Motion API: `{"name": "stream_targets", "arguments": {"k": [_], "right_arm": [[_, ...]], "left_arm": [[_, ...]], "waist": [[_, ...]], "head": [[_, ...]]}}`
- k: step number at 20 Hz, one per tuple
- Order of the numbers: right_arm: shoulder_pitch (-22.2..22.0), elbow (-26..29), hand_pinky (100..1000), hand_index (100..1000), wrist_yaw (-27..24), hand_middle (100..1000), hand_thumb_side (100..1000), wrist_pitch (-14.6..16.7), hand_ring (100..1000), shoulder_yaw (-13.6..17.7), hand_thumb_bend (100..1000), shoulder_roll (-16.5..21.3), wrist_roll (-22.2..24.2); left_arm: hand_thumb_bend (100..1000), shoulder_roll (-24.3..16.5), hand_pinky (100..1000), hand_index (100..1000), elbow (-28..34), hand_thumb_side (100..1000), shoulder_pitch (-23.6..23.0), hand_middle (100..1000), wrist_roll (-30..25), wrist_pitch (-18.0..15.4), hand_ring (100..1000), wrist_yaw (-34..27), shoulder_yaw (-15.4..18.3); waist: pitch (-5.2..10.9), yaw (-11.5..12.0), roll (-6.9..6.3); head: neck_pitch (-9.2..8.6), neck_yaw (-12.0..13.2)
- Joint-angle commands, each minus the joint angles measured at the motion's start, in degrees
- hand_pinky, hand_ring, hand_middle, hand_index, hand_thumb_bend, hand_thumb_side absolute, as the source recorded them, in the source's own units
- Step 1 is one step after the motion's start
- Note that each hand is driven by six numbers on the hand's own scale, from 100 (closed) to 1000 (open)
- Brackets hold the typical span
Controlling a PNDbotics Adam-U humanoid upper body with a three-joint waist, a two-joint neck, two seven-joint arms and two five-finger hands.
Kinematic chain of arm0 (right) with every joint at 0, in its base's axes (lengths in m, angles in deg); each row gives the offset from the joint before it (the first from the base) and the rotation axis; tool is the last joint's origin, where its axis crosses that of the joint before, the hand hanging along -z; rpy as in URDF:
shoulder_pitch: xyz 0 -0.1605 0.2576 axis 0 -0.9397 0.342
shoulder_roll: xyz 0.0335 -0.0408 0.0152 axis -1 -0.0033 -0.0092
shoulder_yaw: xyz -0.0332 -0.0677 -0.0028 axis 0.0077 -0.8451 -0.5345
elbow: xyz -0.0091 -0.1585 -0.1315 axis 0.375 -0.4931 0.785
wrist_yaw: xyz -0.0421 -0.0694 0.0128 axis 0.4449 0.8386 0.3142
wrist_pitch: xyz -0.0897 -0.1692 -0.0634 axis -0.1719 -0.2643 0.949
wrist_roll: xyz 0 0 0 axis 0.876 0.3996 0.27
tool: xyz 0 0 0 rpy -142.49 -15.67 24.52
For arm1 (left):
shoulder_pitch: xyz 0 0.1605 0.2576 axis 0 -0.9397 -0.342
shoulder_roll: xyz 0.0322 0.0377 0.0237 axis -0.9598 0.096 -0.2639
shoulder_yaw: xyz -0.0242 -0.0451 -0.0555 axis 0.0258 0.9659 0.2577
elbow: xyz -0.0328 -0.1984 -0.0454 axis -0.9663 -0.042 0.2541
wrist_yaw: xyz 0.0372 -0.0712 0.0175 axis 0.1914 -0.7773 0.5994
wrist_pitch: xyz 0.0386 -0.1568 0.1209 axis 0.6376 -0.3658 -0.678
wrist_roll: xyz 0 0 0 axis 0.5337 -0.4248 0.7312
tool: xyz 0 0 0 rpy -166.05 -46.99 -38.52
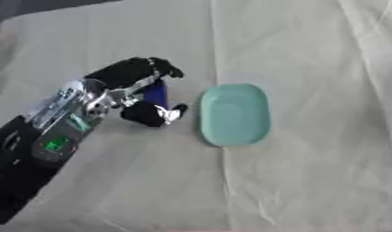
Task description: Pick up objects on the table and place them in the box.
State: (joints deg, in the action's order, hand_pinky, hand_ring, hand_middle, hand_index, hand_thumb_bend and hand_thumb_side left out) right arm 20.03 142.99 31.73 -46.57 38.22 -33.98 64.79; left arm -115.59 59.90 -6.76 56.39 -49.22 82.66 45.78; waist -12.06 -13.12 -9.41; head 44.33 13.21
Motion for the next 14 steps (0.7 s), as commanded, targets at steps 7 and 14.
{"name": "stream_targets", "arguments": {"k": [7, 14], "right_arm": [[1.08, 0.76, 853, 917, -0.65, 997, 458, 0.07, 917, -0.06, 100, 1.06, 0.56], [1.22, 0.76, 854, 915, -0.96, 995, 457, 0.08, 918, -0.03, 100, 1.25, 1.0]], "left_arm": [[360, -1.06, 585, 953, 0.95, 766, -0.15, 842, -8.38, -2.56, 771, 0.71, 0.01], [355, -1.73, 622, 970, 0.95, 789, -0.14, 858, -13.08, -6.97, 801, 0.75, 0.57]], "waist": [[0.5, -0.24, 0.19], [0.24, -0.32, 0.1]], "head": [[-0.21, 0.64], [-0.21, 0.77]]}}
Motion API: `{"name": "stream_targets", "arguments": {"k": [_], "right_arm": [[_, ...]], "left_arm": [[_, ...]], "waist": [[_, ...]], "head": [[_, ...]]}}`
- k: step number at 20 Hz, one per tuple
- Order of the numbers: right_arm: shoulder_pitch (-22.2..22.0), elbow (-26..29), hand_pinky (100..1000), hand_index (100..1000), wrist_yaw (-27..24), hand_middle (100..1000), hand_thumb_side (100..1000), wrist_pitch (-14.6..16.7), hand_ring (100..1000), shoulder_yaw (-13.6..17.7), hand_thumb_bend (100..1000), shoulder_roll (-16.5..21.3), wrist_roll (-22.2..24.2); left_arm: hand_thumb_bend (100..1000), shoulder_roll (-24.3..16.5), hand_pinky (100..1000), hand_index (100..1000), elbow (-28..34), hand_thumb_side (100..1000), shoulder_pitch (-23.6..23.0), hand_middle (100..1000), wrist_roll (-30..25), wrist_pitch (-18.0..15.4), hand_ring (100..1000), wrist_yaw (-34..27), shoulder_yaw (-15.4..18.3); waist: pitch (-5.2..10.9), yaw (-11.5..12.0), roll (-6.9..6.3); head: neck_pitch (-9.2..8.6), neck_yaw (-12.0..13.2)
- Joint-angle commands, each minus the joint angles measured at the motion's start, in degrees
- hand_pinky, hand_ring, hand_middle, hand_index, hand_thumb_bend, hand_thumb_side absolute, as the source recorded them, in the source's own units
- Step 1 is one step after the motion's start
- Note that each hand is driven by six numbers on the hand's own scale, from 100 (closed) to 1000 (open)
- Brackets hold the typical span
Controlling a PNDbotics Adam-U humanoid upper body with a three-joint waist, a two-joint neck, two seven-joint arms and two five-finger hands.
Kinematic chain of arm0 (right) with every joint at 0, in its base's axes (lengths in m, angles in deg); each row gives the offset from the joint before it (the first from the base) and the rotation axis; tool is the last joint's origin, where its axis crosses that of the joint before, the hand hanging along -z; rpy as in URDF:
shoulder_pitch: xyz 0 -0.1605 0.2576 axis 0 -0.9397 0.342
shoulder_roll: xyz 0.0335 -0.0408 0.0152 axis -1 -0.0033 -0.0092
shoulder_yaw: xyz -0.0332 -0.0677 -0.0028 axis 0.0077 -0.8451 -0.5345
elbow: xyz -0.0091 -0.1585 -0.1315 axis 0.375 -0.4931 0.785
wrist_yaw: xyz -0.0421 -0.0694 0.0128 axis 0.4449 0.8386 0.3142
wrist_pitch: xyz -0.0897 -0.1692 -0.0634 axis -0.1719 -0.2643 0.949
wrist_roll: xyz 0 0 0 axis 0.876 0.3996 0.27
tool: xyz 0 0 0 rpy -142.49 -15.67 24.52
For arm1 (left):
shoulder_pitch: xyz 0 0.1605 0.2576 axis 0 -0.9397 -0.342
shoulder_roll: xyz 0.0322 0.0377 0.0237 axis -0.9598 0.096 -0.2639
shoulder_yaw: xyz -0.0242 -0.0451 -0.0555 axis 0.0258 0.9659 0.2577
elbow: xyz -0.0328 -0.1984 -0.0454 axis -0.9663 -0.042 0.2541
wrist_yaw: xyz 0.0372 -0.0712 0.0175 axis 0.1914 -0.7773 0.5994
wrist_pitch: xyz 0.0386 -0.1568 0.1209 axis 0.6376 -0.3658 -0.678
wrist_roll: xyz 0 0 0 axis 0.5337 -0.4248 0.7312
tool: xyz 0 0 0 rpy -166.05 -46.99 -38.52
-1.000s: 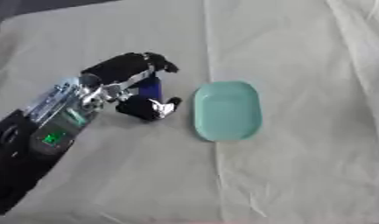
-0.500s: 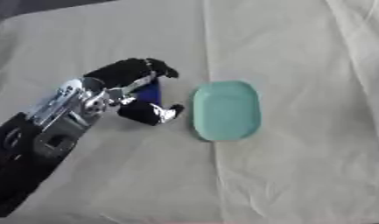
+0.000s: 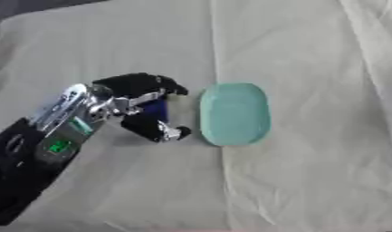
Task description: Pick up objects on the table and place them in the box.
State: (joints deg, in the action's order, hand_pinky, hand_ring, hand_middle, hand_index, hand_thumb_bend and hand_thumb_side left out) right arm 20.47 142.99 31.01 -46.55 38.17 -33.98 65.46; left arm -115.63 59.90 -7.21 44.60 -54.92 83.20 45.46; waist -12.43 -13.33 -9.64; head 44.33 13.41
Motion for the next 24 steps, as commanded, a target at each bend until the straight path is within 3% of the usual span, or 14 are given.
{"name": "stream_targets", "arguments": {"k": [1, 9, 13, 18, 24], "right_arm": [[0.79, 0.76, 854, 915, -0.28, 995, 457, 0.06, 918, 0.03, 100, 1.28, 0.39], [0.86, 0.76, 854, 914, -0.48, 994, 458, 0.07, 919, -0.01, 100, 1.44, 0.75], [0.84, 0.76, 855, 914, -0.55, 995, 458, 0.05, 919, -0.02, 100, 1.49, 0.92], [0.73, 0.76, 856, 914, -0.62, 995, 458, 0.0, 920, -0.02, 100, 1.53, 1.1], [0.75, 0.76, 856, 915, -0.74, 991, 459, 0.01, 920, -0.11, 100, 1.5, 1.36]], "left_arm": [[357, -1.76, 623, 971, 0.95, 790, 0.25, 858, -1.67, -1.63, 802, 0.26, 0.98], [371, -2.34, 634, 972, 0.95, 776, 0.38, 862, -1.94, -2.83, 814, 0.19, 1.51], [344, -3.0, 638, 965, 0.95, 668, 1.06, 857, 2.98, -4.17, 810, -0.91, 2.09], [351, -4.13, 622, 957, 0.95, 613, 2.57, 848, 11.22, -5.74, 797, -2.75, 3.44], [376, -6.42, 633, 959, 0.94, 629, 5.15, 851, 10.69, -3.8, 803, -5.22, 4.41]], "waist": [[0.58, -0.11, 0.31], [0.46, -0.23, 0.2], [0.49, -0.33, 0.13], [0.58, -0.34, 0.15], [0.68, -0.42, 0.18]], "head": [[-0.21, 0.58], [-0.21, 0.64], [-0.21, 0.58], [-0.21, 0.54], [-0.21, 0.58]]}}
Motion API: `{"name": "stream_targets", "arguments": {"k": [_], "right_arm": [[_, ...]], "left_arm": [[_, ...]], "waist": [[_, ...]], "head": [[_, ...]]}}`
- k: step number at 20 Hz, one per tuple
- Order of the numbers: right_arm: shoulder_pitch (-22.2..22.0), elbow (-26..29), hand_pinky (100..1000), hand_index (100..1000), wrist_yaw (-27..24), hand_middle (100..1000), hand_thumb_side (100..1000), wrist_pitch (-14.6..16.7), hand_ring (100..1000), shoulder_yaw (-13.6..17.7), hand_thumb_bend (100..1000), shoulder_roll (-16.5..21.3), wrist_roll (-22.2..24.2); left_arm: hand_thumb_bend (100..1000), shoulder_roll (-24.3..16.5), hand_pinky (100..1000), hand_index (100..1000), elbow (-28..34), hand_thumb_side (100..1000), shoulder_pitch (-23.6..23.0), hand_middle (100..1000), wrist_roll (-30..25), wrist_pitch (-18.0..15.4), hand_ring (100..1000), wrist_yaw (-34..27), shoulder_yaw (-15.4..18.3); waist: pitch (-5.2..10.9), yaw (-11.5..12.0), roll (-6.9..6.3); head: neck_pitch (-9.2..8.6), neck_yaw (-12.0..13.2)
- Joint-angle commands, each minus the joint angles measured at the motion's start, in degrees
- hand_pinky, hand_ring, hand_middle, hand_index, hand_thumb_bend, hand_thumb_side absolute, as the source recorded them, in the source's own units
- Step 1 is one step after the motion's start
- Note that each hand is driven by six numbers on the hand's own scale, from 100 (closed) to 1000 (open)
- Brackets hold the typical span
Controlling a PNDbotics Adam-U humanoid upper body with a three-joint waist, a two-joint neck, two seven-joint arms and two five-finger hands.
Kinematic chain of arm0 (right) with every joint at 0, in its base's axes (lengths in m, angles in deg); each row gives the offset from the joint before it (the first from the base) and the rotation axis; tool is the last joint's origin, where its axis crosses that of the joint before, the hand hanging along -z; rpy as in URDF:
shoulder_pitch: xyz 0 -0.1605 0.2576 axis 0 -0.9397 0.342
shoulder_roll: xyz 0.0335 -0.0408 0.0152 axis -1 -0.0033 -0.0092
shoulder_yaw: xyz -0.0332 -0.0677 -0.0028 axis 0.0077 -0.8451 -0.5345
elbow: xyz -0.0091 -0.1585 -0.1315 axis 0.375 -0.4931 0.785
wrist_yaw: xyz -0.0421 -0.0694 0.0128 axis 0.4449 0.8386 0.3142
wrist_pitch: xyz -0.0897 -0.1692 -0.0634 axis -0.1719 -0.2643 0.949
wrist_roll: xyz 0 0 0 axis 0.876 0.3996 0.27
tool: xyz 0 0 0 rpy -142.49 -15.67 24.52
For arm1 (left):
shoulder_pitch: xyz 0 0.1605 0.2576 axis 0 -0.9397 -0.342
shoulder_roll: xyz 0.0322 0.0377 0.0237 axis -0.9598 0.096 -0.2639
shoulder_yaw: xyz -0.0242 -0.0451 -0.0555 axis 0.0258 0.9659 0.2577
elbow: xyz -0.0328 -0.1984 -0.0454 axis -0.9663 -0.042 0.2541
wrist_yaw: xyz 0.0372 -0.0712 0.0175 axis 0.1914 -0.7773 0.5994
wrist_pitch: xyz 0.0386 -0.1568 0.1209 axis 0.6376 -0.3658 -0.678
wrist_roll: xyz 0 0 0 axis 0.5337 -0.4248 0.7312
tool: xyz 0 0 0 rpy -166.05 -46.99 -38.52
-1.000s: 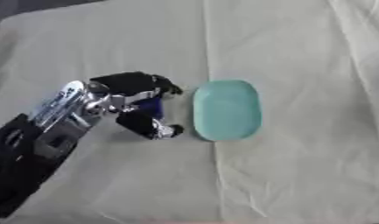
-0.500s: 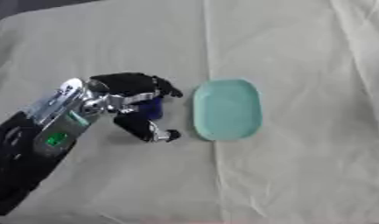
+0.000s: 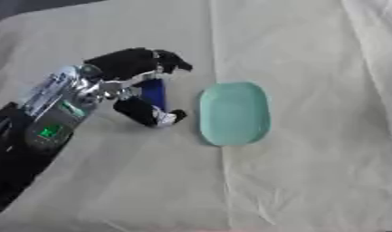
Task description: Pick up objects on the table and place them in the box.
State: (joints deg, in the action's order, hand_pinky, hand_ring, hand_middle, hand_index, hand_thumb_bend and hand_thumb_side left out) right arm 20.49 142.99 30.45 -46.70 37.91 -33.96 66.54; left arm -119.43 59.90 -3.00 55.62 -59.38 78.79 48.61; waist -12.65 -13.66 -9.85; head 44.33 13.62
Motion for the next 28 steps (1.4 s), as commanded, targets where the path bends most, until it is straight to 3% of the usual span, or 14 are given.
{"name": "stream_targets", "arguments": {"k": [1, 9, 11, 13, 15, 17, 28], "right_arm": [[0.74, 0.76, 856, 915, -0.2, 991, 459, 0.17, 920, 0.15, 100, 1.47, 0.32], [0.77, 0.76, 857, 915, -0.42, 992, 459, 0.18, 921, 0.12, 100, 1.72, 0.68], [0.81, 0.76, 857, 915, -0.49, 992, 463, 0.19, 921, 0.1, 100, 1.8, 0.79], [0.85, 0.76, 858, 915, -0.57, 992, 460, 0.19, 921, 0.09, 100, 1.86, 0.89], [0.9, 0.76, 858, 916, -0.63, 993, 462, 0.19, 921, 0.06, 100, 1.9, 0.99], [0.95, 0.76, 858, 916, -0.7, 993, 462, 0.2, 922, 0.02, 100, 1.92, 1.1], [1.17, 0.76, 858, 915, -1.06, 992, 462, 0.29, 921, -0.04, 100, 1.94, 1.5]], "left_arm": [[381, -2.89, 635, 960, 0.94, 634, 1.16, 851, -0.86, 0.99, 805, -0.93, 1.35], [395, -4.08, 646, 961, -2.71, 669, 2.38, 852, -3.82, 2.76, 812, -0.67, 1.35], [485, -4.34, 652, 962, -3.95, 729, 2.55, 854, -4.13, 2.65, 817, -0.6, 1.3], [447, -4.55, 658, 964, -5.09, 700, 2.79, 854, -4.37, 2.35, 822, -0.47, 1.31], [535, -4.75, 673, 971, -6.14, 776, 3.04, 865, -4.84, 1.94, 832, -0.13, 1.27], [569, -4.91, 708, 993, -7.16, 760, 3.31, 898, -5.77, 1.27, 862, 0.55, 1.21], [503, -3.3, 713, 990, -11.3, 813, 3.49, 894, -8.51, 0.73, 859, 3.42, 0.05]], "waist": [[0.92, -0.11, 0.38], [0.67, -0.23, 0.15], [0.6, -0.28, 0.06], [0.54, -0.32, -0.03], [0.5, -0.38, -0.09], [0.48, -0.42, -0.15], [0.23, -0.57, -0.25]], "head": [[-0.21, 0.37], [-0.21, 0.39], [-0.21, 0.44], [-0.21, 0.43], [-0.21, 0.44], [-0.21, 0.41], [-0.21, 0.24]]}}
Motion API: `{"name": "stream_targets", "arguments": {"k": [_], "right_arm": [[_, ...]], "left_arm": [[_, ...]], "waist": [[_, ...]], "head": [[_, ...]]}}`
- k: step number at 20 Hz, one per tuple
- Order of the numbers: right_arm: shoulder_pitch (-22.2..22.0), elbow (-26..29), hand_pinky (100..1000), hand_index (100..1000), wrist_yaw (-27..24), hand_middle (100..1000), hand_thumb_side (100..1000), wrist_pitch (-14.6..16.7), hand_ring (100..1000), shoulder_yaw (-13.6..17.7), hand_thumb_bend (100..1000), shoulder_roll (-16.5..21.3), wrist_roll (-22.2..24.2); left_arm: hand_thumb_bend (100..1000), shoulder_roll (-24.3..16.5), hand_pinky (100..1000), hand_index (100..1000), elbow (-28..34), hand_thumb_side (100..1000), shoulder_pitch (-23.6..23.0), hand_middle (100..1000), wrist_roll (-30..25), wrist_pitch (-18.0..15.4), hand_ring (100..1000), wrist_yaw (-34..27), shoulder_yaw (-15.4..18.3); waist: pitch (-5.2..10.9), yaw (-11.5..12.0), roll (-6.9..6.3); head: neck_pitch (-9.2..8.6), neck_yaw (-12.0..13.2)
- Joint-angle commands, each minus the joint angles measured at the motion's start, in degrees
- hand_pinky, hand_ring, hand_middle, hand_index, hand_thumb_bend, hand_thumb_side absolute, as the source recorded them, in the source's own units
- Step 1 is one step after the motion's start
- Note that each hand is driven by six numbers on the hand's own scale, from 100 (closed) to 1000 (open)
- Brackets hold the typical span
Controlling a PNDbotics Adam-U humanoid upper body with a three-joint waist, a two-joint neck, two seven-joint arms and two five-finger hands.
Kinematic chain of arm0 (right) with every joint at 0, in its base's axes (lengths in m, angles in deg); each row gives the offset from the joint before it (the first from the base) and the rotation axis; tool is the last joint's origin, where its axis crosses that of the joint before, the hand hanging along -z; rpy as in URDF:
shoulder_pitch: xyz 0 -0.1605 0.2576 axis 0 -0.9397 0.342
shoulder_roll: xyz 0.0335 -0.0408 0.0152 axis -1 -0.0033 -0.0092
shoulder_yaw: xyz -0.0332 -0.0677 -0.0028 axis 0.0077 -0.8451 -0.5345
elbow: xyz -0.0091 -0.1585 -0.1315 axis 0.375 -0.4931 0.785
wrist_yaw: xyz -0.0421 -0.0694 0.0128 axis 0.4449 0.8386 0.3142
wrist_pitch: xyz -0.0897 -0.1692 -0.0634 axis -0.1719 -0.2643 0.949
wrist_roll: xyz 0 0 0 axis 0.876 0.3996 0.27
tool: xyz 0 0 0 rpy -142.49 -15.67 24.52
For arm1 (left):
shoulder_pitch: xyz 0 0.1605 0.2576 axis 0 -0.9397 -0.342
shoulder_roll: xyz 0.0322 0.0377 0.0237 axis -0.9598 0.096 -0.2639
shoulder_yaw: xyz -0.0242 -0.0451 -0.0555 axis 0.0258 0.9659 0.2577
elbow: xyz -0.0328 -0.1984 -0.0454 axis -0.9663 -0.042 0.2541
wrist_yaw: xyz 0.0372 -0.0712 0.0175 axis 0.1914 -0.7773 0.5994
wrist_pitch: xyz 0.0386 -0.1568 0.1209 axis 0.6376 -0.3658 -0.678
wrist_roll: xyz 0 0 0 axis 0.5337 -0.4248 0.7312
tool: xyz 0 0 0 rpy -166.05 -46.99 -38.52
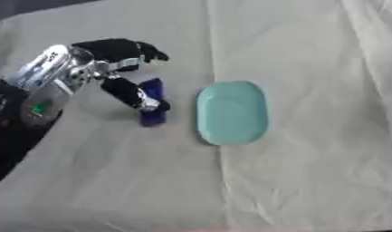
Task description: Pick up objects on the table and place them in the box.
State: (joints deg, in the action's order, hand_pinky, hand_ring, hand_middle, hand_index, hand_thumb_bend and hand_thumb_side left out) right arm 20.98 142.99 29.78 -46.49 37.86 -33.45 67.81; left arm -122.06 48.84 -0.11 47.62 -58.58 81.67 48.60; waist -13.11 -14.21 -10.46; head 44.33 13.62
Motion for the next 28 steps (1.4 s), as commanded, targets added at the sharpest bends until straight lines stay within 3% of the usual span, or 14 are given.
{"name": "stream_targets", "arguments": {"k": [1, 22, 25, 26, 27, 28], "right_arm": [[0.7, 0.76, 858, 915, -0.41, 992, 460, 0.09, 921, 0.01, 100, 1.42, 0.25], [1.04, 0.76, 859, 917, -0.69, 993, 464, 0.18, 922, 0.01, 100, 1.49, 0.7], [1.18, 0.76, 860, 917, -0.74, 992, 464, 0.18, 919, -0.06, 100, 1.58, 0.8], [1.23, 0.76, 860, 917, -0.76, 992, 464, 0.18, 919, -0.09, 100, 1.61, 0.84], [1.28, 0.76, 860, 917, -0.78, 992, 464, 0.18, 919, -0.12, 100, 1.63, 0.88], [1.33, 0.76, 860, 917, -0.8, 992, 464, 0.19, 919, -0.15, 100, 1.66, 0.93]], "left_arm": [[502, -0.46, 713, 990, -0.48, 817, 0.57, 894, -0.68, -0.17, 859, 0.54, -0.13], [523, 0.68, 716, 994, -1.48, 860, -0.54, 898, -3.16, -1.68, 859, -0.09, -0.91], [637, 0.55, 747, 1000, -1.65, 842, -0.64, 920, -5.21, -2.2, 883, -0.43, -1.19], [630, 0.5, 746, 1000, -1.75, 844, -0.64, 918, -6.37, -2.49, 882, -0.6, -1.31], [694, 0.48, 756, 1000, -1.81, 805, -0.62, 926, -7.52, -2.77, 889, -0.76, -1.36], [694, 0.46, 756, 1000, -1.84, 805, -0.59, 926, -8.59, -3.0, 889, -0.9, -1.37]], "waist": [[0.65, 0.0, 0.37], [0.31, 0.08, 0.35], [0.22, -0.03, 0.22], [0.2, -0.06, 0.18], [0.18, -0.09, 0.14], [0.15, -0.12, 0.11]], "head": [[-0.21, 0.23], [-0.21, 0.2], [-0.21, 0.23], [-0.21, 0.25], [-0.21, 0.25], [-0.21, 0.24]]}}
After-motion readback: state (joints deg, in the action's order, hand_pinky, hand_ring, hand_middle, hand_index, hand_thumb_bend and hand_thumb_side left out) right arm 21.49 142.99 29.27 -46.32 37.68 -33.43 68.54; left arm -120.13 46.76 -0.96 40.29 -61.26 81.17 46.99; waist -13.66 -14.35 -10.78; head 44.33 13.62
